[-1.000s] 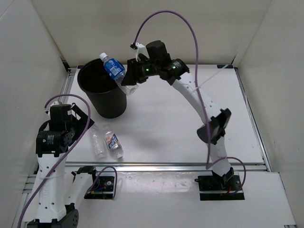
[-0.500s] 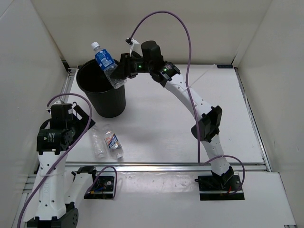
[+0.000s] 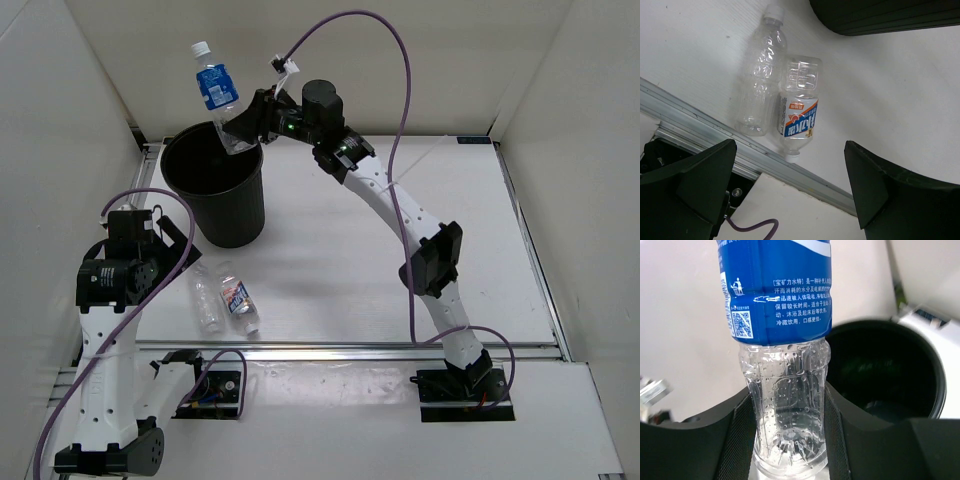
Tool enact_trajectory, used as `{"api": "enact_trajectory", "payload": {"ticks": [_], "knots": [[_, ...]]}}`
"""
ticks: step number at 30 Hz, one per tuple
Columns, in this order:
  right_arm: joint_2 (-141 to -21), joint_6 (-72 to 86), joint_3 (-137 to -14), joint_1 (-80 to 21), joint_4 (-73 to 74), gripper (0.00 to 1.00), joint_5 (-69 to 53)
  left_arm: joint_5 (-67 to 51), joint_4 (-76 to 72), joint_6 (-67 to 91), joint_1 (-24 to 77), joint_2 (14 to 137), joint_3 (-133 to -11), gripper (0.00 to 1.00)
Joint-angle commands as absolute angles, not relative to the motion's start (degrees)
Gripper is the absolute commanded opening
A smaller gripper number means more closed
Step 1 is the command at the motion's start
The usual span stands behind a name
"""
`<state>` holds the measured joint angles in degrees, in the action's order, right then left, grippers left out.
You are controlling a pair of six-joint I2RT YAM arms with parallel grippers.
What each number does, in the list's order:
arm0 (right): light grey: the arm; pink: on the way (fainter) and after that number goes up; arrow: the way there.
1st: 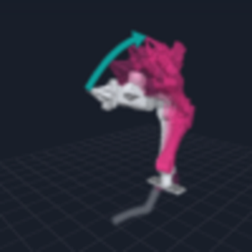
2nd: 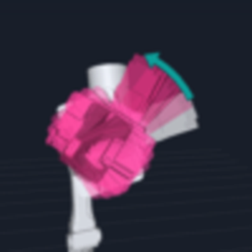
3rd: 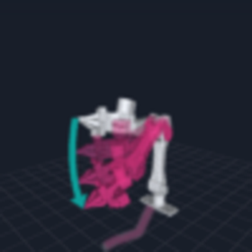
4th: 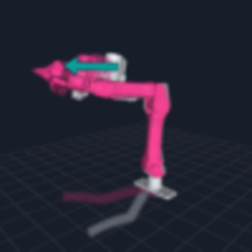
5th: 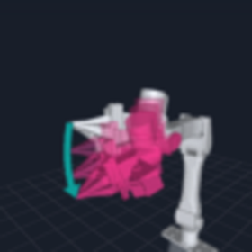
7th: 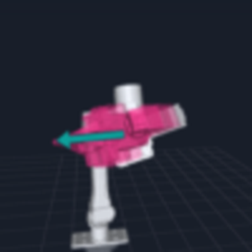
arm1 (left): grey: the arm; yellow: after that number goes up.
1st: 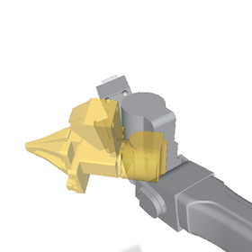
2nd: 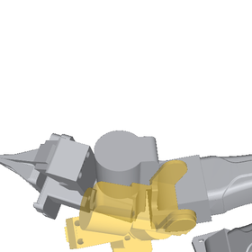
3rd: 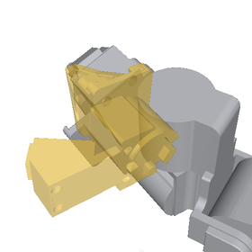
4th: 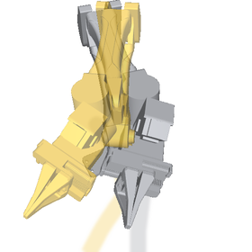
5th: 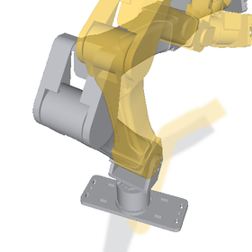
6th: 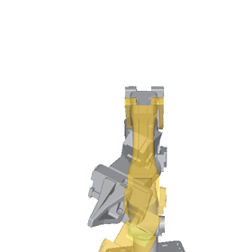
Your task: Put the plastic bottles in the bin
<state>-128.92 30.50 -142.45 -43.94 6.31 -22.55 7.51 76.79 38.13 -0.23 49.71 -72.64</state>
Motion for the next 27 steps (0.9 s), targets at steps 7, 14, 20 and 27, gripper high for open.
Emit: {"api": "enact_trajectory", "payload": {"ticks": [7,14,20,27], "knots": [[-135.4,29.3,-145.4,-44.4,-3.3,0.5,-19.6,6.0,80.5,35.9,0.0,49.2,-76.0,1.0],[-130.4,22.0,-143.8,-44.4,5.9,1.0,-17.1,5.4,78.1,38.5,0.0,49.2,-72.6,1.0],[-119.1,18.8,-140.6,-41.9,14.8,1.0,-14.6,4.0,72.6,40.2,0.0,47.2,-64.8,1.0],[-107.0,18.2,-134.2,-40.2,25.0,1.0,-16.7,2.8,61.5,41.3,0.0,45.4,-49.7,1.0]]}}
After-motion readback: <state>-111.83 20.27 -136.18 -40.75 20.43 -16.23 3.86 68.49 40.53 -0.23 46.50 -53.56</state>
